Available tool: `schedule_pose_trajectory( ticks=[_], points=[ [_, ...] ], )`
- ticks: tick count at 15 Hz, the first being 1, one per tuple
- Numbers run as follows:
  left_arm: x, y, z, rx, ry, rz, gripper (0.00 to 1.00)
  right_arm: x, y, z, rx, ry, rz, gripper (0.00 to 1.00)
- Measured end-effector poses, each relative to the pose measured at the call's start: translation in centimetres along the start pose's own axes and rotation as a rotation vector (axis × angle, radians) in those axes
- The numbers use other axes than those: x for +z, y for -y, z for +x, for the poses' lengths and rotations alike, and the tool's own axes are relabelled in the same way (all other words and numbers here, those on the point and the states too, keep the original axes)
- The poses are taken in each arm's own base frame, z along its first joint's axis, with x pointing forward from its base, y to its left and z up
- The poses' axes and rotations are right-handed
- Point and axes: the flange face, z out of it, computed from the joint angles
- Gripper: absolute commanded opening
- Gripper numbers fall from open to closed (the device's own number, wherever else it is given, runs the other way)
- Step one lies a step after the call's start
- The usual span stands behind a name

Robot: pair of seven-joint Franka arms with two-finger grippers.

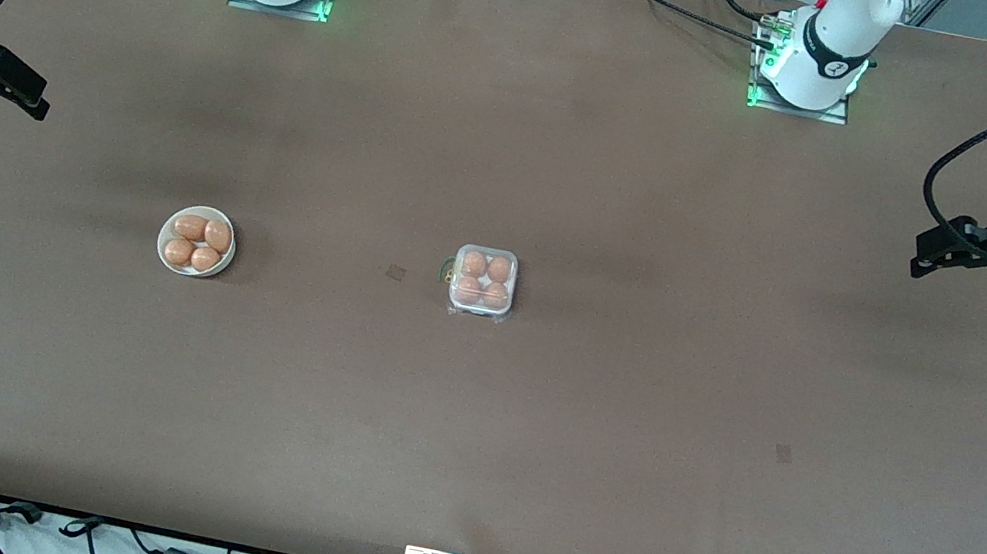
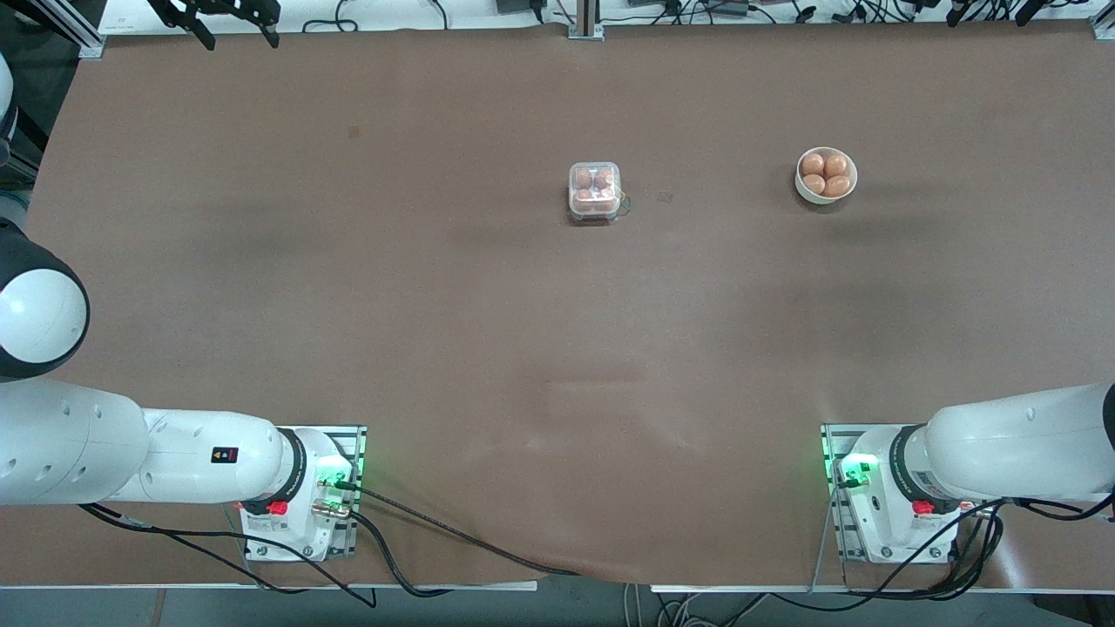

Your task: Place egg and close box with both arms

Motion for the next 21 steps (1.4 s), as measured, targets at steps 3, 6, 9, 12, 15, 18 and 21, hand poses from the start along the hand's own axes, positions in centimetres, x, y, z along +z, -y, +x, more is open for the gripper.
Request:
schedule_pose_trajectory(
  ticks=[3,6,9,12,15,18,21],
  points=[
    [-0.8,-1.4,-1.4,0.026,0.035,0.003,1.0,-0.6,0.1,-0.3,-0.002,-0.01,0.0,1.0],
    [-1.6,-1.9,-1.8,0.034,0.023,0.003,1.0,-0.7,0.2,-0.5,-0.004,-0.011,0.0,1.0],
    [-1.6,-1.6,-1.8,0.029,0.023,0.003,1.0,-0.4,0.3,-1.0,-0.004,-0.021,-0.001,1.0],
    [-1.6,-1.6,-1.8,0.028,0.023,0.003,1.0,-0.3,0.2,-1.9,-0.035,-0.017,-0.002,1.0],
    [-1.6,-1.6,-1.8,0.028,0.023,0.003,1.0,-0.6,-0.2,-2.4,-0.044,-0.015,-0.002,1.0],
    [-1.7,-1.6,-1.8,0.028,0.021,0.003,1.0,-0.6,-0.4,-2.4,-0.002,-0.015,-0.001,1.0],
    [-1.7,-1.6,-1.7,0.028,0.021,0.003,1.0,-0.5,-0.4,-2.5,0.0,-0.007,-0.001,1.0]
  ],
)
